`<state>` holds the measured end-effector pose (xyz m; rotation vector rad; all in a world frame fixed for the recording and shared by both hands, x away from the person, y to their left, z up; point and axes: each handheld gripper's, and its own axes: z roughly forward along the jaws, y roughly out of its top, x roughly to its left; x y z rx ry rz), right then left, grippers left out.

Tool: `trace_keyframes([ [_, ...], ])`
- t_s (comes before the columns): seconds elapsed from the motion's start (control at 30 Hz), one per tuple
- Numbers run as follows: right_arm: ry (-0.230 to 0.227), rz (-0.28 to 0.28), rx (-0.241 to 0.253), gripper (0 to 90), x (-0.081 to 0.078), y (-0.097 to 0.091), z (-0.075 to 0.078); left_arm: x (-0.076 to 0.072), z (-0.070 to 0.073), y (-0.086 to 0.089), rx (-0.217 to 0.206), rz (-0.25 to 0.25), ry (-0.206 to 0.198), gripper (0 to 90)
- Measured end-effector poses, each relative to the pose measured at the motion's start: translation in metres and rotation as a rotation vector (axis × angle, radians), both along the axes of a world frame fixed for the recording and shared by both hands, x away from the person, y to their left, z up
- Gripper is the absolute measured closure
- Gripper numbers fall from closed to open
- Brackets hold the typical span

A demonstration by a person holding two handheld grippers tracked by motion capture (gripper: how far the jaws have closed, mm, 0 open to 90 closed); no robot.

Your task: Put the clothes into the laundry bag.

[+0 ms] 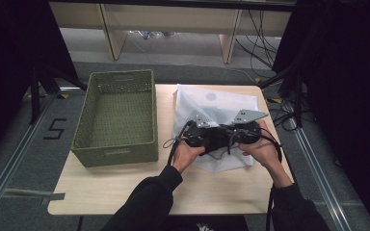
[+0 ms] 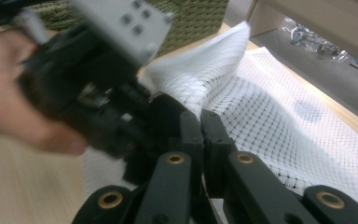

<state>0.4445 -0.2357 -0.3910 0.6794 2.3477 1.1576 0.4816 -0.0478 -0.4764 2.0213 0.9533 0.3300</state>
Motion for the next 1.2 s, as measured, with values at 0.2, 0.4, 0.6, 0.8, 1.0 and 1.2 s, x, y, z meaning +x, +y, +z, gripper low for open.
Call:
trace_keyframes([
  [0.2, 0.054, -0.008, -0.032, 90.0, 0.000, 0.001, -0.022, -0.019, -0.006, 0.010, 0.043, -0.027, 0.004, 52.4],
  [0.4, 0.071, 0.001, -0.052, 90.0, 0.002, 0.005, -0.032, -0.039, -0.006, 0.041, 0.153, -0.033, -0.028, 37.7],
  [0.6, 0.063, 0.000, -0.053, 89.9, 0.001, 0.007, -0.030, -0.016, -0.027, 0.032, 0.043, 0.006, 0.053, 46.5],
  [0.8, 0.091, 0.036, -0.042, 90.0, -0.004, 0.009, -0.028, 0.001, -0.024, 0.025, 0.006, 0.067, 0.012, 71.8],
  [1.0, 0.119, 0.052, -0.045, 90.0, -0.007, 0.010, -0.034, -0.003, -0.025, 0.028, -0.003, 0.056, 0.057, 67.7],
  [1.2, 0.183, 0.051, -0.092, 90.0, -0.002, 0.015, -0.059, -0.031, -0.016, 0.048, 0.046, 0.003, 0.061, 56.2],
])
